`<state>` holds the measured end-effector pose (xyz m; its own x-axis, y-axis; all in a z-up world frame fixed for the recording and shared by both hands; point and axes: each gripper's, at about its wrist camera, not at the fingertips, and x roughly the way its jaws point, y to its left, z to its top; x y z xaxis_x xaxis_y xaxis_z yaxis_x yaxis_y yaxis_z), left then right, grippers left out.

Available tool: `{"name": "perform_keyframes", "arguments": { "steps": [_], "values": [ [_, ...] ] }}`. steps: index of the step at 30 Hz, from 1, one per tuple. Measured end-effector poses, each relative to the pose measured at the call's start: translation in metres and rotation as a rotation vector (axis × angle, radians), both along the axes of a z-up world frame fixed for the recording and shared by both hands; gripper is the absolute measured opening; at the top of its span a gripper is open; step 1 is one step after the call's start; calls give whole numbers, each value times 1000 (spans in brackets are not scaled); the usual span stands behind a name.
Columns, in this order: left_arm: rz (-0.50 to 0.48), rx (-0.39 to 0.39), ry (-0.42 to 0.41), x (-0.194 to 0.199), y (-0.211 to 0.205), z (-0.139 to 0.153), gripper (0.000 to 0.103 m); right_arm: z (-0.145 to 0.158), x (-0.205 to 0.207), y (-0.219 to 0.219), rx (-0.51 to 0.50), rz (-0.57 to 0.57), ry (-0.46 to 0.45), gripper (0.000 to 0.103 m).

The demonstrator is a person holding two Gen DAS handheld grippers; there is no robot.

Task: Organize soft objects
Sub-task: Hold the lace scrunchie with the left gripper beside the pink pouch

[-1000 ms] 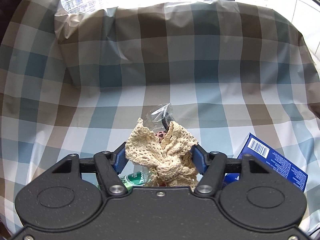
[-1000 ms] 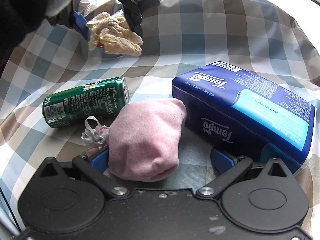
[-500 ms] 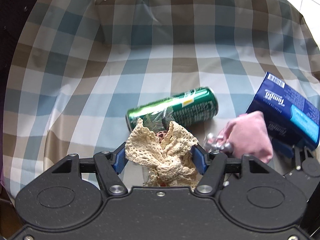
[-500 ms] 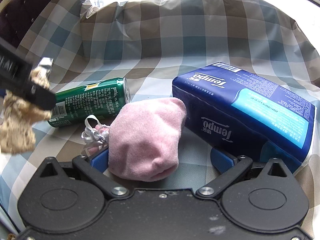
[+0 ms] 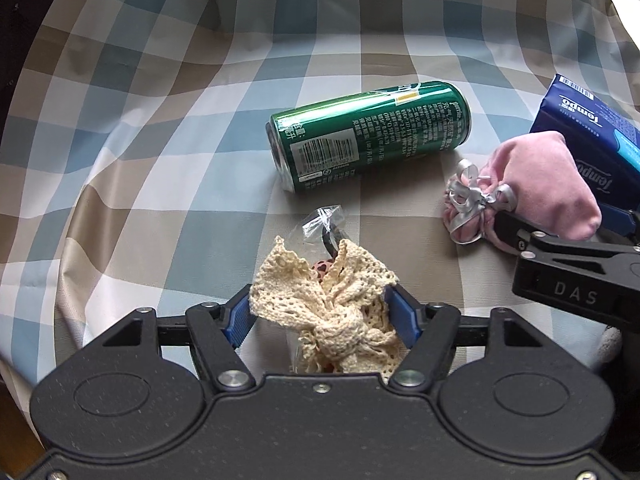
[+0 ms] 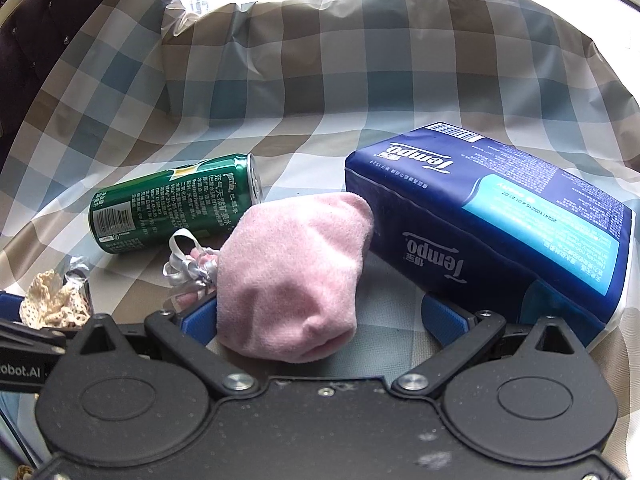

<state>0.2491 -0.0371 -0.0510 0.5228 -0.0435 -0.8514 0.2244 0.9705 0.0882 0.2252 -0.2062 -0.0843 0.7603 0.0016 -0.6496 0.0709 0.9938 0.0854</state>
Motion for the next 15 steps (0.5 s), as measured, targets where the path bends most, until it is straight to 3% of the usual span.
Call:
{"name": "perform_keyframes", "arguments": {
  "steps": [5, 13, 15],
  "values": [
    [-5, 0, -46, -6, 0, -4, 71, 1, 5, 2, -24, 33, 36, 103],
    [44, -114, -58, -6, 19, -11, 81, 13, 23, 5, 23, 36, 167, 103],
    [37, -107, -74, -8, 17, -12, 82, 14, 26, 9, 23, 30, 187, 103]
  ]
}}
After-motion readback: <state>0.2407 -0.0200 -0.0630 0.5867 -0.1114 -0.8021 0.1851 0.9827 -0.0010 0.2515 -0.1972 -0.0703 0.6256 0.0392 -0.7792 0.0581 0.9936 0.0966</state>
